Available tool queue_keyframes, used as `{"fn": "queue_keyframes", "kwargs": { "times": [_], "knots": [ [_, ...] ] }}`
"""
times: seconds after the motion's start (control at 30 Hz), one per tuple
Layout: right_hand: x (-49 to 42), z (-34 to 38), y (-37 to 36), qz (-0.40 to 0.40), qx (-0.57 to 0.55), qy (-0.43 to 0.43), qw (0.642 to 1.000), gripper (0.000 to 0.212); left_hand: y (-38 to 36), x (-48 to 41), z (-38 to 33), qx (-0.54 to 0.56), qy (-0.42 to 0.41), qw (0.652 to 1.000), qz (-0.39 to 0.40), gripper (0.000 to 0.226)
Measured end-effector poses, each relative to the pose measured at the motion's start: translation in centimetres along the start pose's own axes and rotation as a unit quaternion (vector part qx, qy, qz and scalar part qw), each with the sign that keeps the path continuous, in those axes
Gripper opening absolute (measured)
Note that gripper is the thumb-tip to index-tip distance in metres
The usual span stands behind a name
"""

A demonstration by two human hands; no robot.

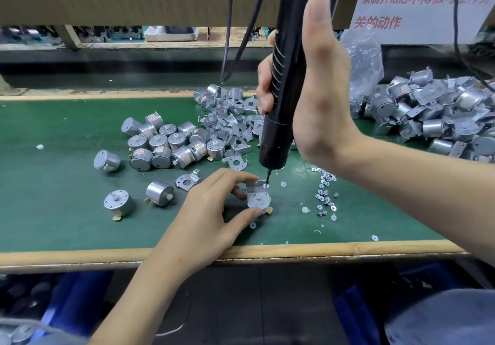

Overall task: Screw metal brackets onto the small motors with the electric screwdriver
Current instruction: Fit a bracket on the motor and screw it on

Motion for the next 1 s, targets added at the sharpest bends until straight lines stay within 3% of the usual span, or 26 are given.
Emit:
{"fn": "queue_keyframes", "kwargs": {
  "times": [0.53, 0.8, 1.0],
  "knots": [
    [1.2, -1.1, -1.2, 0.041, -0.024, -0.028, 0.998, 0.047, -0.3, -0.1, -0.1, -0.01, -0.012, 1.0, 0.001, 0.028],
    [1.5, -1.2, -1.7, 0.062, -0.032, -0.02, 0.997, 0.058, -0.3, -0.2, -0.1, -0.022, -0.009, 1.0, -0.004, 0.027],
    [1.8, -1.4, -1.6, 0.056, -0.028, -0.008, 0.998, 0.065, -0.7, 0.0, 0.1, -0.025, 0.008, 0.999, 0.021, 0.046]
  ]
}}
Point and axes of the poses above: each hand's wrist, its own x-axis away from the middle knuckle, its own y-axis out of the back of the hand, z = x × y, the point moved 7 cm from there along -x, towards the middle knuckle, and after that the axes turned 9 degrees about y, right-handed, at the moved point
